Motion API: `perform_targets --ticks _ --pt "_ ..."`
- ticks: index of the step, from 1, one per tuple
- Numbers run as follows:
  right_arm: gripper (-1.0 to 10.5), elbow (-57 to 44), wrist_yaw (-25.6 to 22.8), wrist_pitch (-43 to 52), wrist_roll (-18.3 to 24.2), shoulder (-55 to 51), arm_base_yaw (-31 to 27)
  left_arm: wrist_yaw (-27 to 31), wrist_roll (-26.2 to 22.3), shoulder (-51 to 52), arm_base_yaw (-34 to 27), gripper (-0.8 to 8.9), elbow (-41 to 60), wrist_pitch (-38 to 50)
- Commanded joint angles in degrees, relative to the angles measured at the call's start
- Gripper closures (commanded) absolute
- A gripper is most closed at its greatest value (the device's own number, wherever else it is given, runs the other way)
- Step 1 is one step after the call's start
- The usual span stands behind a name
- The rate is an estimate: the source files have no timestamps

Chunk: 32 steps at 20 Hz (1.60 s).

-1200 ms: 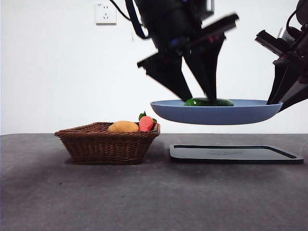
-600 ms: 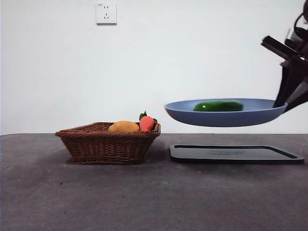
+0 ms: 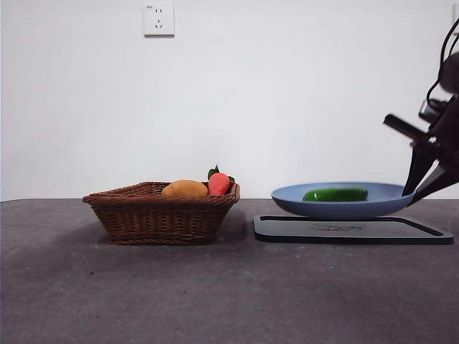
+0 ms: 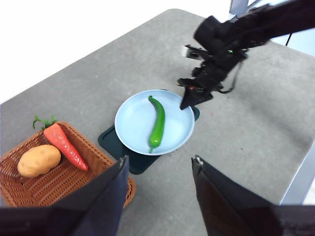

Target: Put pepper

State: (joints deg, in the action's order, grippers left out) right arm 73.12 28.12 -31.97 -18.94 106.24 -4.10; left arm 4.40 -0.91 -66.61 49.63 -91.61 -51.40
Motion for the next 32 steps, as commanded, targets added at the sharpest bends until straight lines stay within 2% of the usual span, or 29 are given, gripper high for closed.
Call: perform_targets --ticks 1,5,19,25,28,32 --pt "9.4 3.21 0.52 0.72 -0.55 3.78 0.0 0.13 -0.15 -0.42 0.37 5.8 -1.14 -0.37" --pt "9.4 3.58 0.48 3.19 -0.52 5.11 0.0 0.13 -0.15 -0.42 0.37 5.8 -1.14 -0.9" --pt "9.4 3.56 -1.92 2.84 1.44 7.28 0.04 0.09 0.98 -0.42 0.37 5.8 -1.14 -0.98" --pt "7.4 3.56 -3.32 2.97 1.84 7.23 -0.02 0.11 1.14 -0.44 0.37 5.8 -1.14 -0.9" --pt "7.1 3.56 -4.57 0.87 1.84 5.7 -0.57 0.13 1.11 -0.44 0.37 5.8 -1.14 -0.48" --pt "7.1 3.56 -6.08 -1.44 2.67 -1.55 -2.32 0.17 1.11 -0.44 0.37 5.8 -1.14 -0.7"
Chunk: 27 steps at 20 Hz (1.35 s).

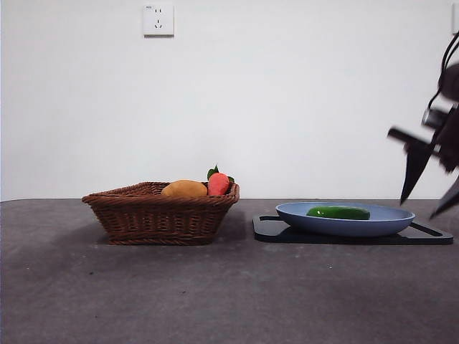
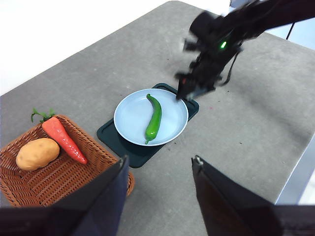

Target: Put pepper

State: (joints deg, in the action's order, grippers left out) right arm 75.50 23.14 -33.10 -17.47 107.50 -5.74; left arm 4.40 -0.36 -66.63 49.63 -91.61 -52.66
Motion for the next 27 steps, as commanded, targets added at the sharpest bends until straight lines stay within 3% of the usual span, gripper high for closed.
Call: perform_targets --ticks 1,5,8,12,17,18,21,24,27 --pt "7.1 1.18 -2.89 -0.68 2.23 -5.73 -0.98 0.17 0.57 -0.42 0.37 5.8 -1.14 0.77" --pt "7.1 1.18 -3.72 -5.29 4.76 -16.79 -2.12 0.15 0.57 -0.42 0.37 5.8 -1.14 1.09" --pt "7.1 1.18 -1.88 -14.25 9.05 -26.25 -1.55 0.24 0.55 -0.42 0.37 5.8 -1.14 0.92" --pt "7.1 1.18 1.99 -27.04 13.9 -39.52 3.3 0.33 0.44 -0.5 0.13 5.81 -1.14 -1.84" --pt "7.2 1.18 2.29 -37.79 14.58 -51.82 11.58 0.31 0.35 -0.5 0.15 5.84 -1.14 -5.53" --pt "7.6 1.18 2.36 -39.85 14.88 -53.22 12.61 0.22 0.35 -0.5 0.15 6.06 -1.14 -5.9" --pt "9.5 1.18 2.45 -44.72 18.43 -55.84 15.04 0.22 0.37 -0.5 0.15 8.11 -1.14 -6.12" --pt "9.4 1.18 2.4 -44.54 18.64 -56.57 15.47 0.11 0.55 -0.5 0.15 8.07 -1.14 -6.01" --pt "9.4 1.18 2.4 -44.5 14.75 -56.5 15.47 0.09 0.52 -0.5 0.15 8.05 -1.14 -5.7"
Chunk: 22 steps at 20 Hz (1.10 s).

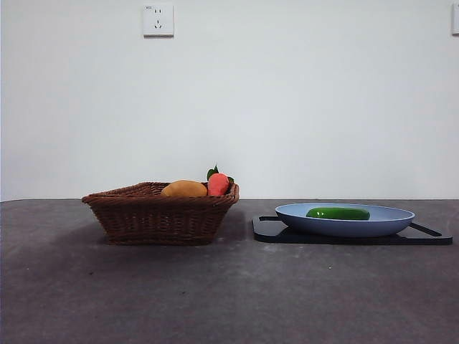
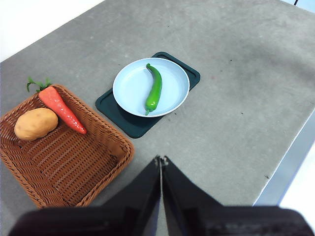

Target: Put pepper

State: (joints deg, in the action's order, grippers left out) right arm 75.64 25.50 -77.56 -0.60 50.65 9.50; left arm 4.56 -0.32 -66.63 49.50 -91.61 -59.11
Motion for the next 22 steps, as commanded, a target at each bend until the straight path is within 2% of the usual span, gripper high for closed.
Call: perform_targets --ticks 1,10,13,15,17,19,22 --pt "9.4 1.05 0.02 -0.07 -2.01 0.33 0.24 -0.07 0.48 -0.5 0.28 8.05 -1.14 1.07" --pt "9.4 1.05 -0.11 -0.07 -1.9 0.33 0.22 -0.02 0.22 -0.5 0.28 8.05 -1.14 1.55" --pt "9.4 1.05 -0.11 -0.07 -1.9 0.33 0.22 4.5 -1.9 -0.37 -0.94 8.05 -1.14 1.16" --pt "9.4 1.05 -0.11 -0.07 -1.9 0.33 0.22 7.54 -2.56 0.94 -4.52 8.05 -1.05 3.1" --pt "9.4 1.05 -0.11 -0.07 -1.9 0.33 0.22 6.25 -3.17 4.11 -9.79 8.05 -0.17 8.44" --pt "9.4 1.05 -0.11 -0.07 -1.9 0.33 0.22 1.64 -4.46 8.87 -16.46 8.05 3.28 17.49" --pt "9.4 1.05 -0.11 -0.07 -1.9 0.33 0.22 -4.87 -4.46 18.88 -28.63 8.05 15.96 36.89"
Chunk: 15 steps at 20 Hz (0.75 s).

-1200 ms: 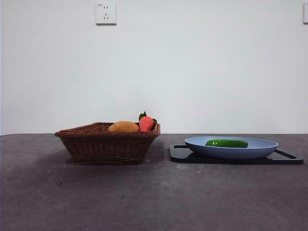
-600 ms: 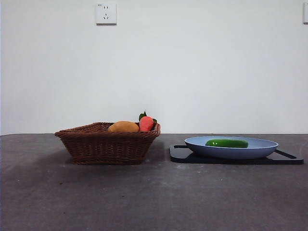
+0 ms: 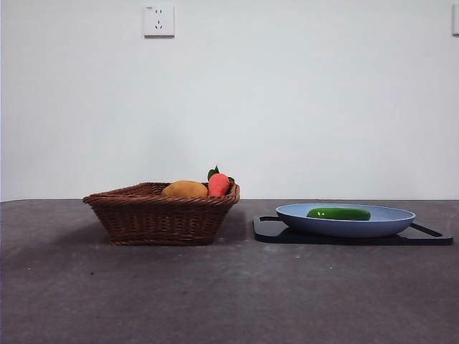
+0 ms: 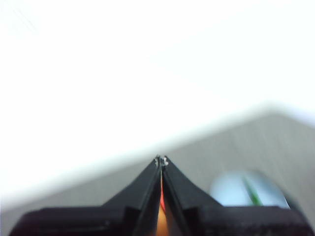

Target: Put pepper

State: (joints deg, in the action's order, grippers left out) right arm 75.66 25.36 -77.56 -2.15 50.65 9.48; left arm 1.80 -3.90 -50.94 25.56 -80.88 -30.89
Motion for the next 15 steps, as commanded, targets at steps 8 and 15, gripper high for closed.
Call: perform_targets --ticks 8,15 --pt "9.4 1.03 0.02 -0.07 -0.35 0.33 0.24 0.28 -0.72 29.09 -24.96 8.05 41.22 27.19" --pt "9.4 1.03 0.0 -0.07 -0.35 0.33 0.24 0.07 4.37 45.55 -27.26 8.05 66.55 30.03"
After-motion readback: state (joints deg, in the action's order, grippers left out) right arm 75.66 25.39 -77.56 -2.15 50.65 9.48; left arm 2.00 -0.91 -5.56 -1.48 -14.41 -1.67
